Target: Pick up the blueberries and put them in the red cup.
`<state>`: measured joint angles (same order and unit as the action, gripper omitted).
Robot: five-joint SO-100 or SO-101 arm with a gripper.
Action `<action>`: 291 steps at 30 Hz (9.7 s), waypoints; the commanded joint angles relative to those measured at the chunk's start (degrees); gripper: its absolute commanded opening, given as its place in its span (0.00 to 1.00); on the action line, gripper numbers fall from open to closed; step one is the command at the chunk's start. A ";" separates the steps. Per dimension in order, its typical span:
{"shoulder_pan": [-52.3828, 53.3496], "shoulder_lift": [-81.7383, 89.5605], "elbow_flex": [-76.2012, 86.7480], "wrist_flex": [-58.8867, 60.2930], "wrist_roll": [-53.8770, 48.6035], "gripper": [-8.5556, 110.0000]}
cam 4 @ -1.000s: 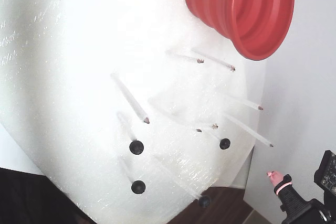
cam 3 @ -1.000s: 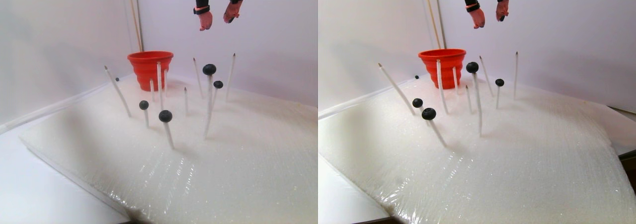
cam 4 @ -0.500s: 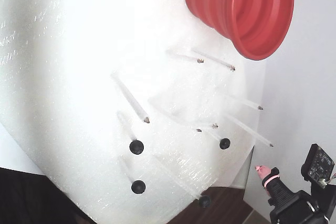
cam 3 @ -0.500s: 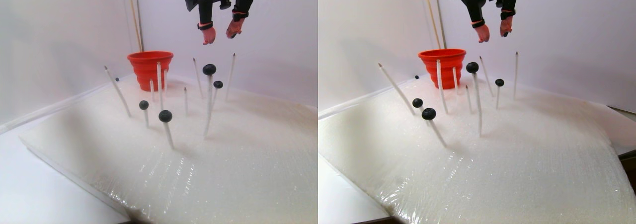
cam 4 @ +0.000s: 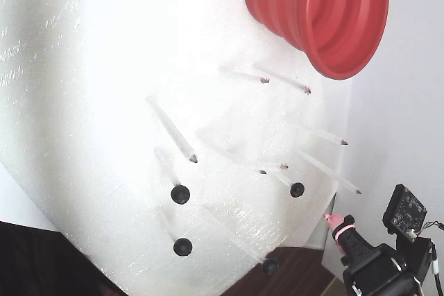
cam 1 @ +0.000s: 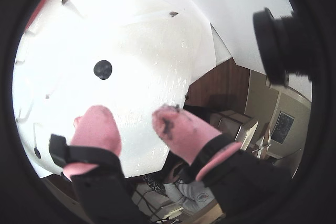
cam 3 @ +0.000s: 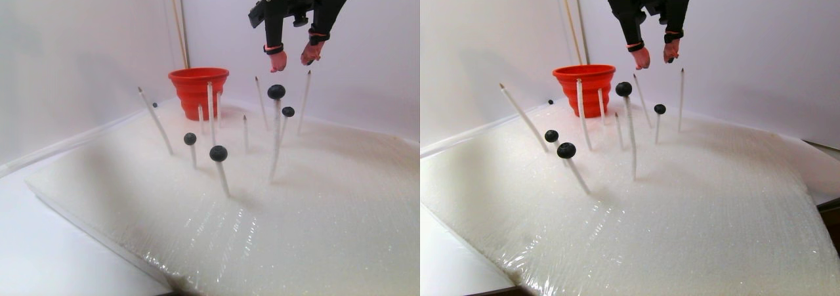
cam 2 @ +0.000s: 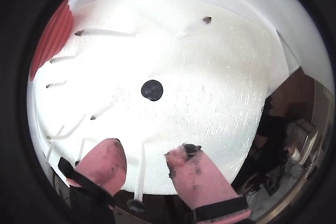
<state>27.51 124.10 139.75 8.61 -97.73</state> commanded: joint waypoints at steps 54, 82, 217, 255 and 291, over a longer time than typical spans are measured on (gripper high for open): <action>1.05 -15.64 -6.77 -13.62 2.72 0.21; -0.18 -26.28 -8.79 -24.17 5.54 0.22; -8.53 -12.13 -6.68 -17.84 2.37 0.16; -18.63 -1.05 -8.26 -11.87 1.05 0.16; -25.05 -13.10 -20.30 -17.23 -3.25 0.16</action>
<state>3.16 110.04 124.89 -7.29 -100.37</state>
